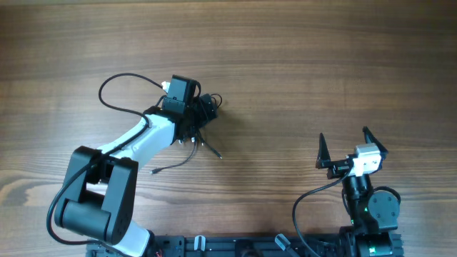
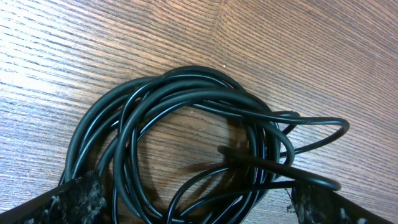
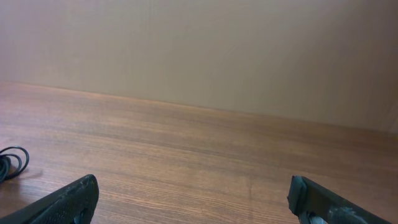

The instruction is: Untangle cables

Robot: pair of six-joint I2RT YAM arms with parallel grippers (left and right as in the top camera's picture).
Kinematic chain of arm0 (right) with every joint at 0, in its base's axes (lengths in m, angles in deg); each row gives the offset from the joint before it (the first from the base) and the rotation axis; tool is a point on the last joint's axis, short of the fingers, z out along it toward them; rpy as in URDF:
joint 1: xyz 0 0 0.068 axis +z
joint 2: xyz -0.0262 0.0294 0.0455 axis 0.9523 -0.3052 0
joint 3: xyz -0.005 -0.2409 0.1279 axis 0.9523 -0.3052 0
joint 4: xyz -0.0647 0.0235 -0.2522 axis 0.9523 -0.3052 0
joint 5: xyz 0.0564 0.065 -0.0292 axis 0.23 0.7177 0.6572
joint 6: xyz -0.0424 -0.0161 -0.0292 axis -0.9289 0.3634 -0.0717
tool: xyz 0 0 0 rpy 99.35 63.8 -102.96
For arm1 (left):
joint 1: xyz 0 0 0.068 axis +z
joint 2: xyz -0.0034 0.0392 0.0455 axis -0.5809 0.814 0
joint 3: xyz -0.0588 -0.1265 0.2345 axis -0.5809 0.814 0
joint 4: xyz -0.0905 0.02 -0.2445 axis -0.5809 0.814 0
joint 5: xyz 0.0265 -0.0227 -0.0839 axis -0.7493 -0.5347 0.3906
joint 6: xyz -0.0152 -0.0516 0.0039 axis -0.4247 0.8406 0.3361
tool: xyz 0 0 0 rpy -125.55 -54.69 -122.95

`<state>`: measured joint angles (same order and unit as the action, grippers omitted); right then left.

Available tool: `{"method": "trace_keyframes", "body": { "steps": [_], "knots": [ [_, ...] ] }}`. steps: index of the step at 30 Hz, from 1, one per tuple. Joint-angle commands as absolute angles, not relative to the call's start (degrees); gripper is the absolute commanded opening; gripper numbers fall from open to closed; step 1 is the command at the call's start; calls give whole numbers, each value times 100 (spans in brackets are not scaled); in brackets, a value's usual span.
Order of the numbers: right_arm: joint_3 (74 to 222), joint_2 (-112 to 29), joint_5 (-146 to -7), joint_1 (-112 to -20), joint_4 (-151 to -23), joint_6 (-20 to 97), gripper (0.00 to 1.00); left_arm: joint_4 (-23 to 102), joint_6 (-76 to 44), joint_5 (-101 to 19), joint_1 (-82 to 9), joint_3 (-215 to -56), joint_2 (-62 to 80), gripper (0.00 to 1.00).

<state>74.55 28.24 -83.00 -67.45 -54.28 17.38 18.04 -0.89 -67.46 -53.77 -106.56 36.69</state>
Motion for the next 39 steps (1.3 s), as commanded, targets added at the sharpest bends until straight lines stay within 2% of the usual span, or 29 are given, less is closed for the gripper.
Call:
{"method": "trace_keyframes", "body": {
  "steps": [1,35,37,39],
  "knots": [
    [7448,2870,-8186,-6770,-5412,1688,100,1896,-76,-6976,-5347,-10594,3830,100],
    [7448,2870,-8188,-6770,-5412,1688,100,1887,-63,-6954,-5347,-10594,3830,100],
    [7448,2870,-8188,-6770,-5412,1690,99,1542,-47,-6910,-5338,-10623,3785,100],
    [7448,2870,-8188,-6770,-5412,1690,100,1516,-52,-7255,-5165,-10852,3535,100]
  ]
}}
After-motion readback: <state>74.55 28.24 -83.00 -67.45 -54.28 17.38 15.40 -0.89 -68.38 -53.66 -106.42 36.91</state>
